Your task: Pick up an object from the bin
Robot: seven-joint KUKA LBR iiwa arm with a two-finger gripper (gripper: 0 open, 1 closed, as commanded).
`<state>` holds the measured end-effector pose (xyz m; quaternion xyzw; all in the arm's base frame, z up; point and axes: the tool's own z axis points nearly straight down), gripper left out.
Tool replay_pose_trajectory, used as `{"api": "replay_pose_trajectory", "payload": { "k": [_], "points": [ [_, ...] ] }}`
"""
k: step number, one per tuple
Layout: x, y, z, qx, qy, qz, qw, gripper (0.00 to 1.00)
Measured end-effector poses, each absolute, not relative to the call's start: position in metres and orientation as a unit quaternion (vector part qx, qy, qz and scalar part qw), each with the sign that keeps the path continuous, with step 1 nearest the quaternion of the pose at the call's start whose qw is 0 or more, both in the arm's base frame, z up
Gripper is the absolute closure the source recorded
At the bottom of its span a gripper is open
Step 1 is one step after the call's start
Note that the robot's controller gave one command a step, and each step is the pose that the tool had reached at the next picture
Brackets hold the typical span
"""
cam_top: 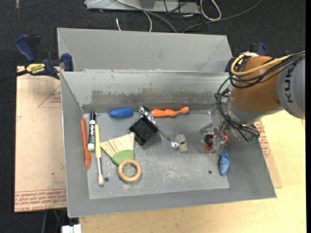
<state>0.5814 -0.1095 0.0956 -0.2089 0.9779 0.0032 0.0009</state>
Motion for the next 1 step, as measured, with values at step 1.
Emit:
{"api": "replay_pose_trajectory", "payload": {
  "k": [1],
  "points": [
    [0.5846,-0.1099,0.1302,-0.209,0.978,0.001,0.006,1.00]
  ]
}}
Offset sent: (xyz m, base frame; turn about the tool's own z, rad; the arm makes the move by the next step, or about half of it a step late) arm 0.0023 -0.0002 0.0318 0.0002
